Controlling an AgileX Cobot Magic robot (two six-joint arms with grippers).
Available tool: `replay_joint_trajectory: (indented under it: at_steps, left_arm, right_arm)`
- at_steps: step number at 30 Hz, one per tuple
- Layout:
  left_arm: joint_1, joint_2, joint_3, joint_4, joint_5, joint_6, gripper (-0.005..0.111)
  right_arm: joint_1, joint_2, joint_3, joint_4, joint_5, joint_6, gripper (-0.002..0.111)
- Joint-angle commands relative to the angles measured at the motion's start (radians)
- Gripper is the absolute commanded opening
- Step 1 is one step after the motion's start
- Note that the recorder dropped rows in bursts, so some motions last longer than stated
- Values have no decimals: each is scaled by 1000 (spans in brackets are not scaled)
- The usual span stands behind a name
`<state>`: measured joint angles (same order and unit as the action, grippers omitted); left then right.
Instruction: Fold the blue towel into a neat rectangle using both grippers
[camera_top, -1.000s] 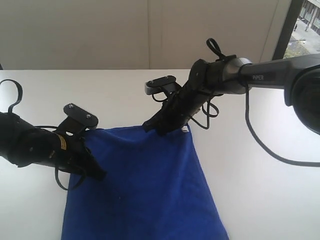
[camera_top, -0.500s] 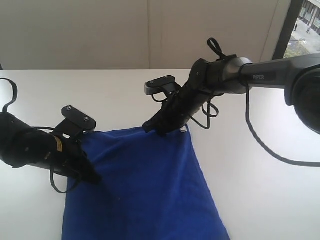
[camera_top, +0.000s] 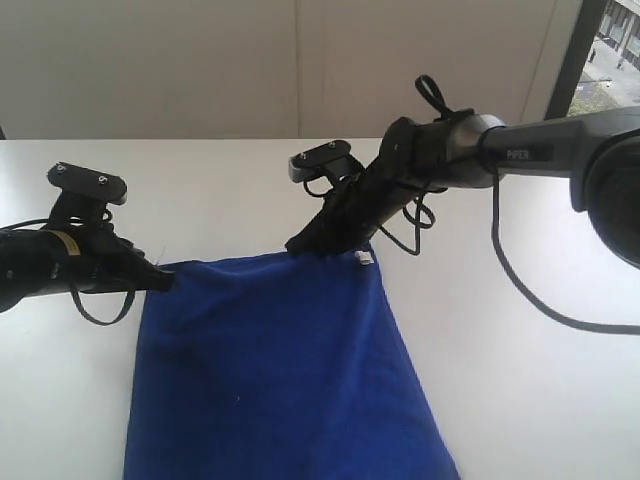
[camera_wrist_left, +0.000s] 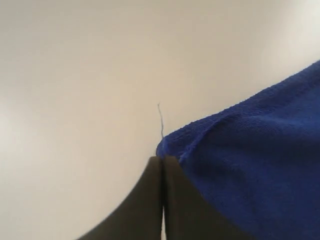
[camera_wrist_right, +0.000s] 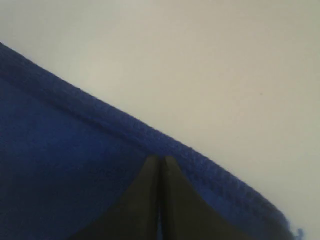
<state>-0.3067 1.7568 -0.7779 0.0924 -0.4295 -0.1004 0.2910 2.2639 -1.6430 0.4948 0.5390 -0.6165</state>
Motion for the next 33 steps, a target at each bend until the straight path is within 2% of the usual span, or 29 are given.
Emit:
replay_joint_trajectory:
  at_steps: [1,6,13,21,23,28,31,33]
  left_arm:
    - [5,0,9,-10,14,-18,0]
    - [5,0,9,-8,14,-39,0]
    - [5,0,9,-8,14,-39,0]
    - [5,0,9,-2,76,-39,0]
    - [5,-10,6,35,122,-40,0]
    - [-15,-133,-50,137,376,-85,0]
    - [-51,-215,-106,184,520,-48,0]
    - [-94,-260,-147,183,648,64,0]
  right_arm:
    - [4,26,-1,8,0,-32,0]
    - [4,32,-1,-42,-28,-33,0]
    - [-34,32,-1,-268,-81,197,0]
    - [-69,27,-1,-289,-177,213,0]
    - [-67,-3,-1,-289,-175,192,0]
    - [-59,-129,-1,-289,-68,78,0]
    - [-53,-219,-1,-294,122,-22,0]
    - [-47,-280,5,-294,313,-145,0]
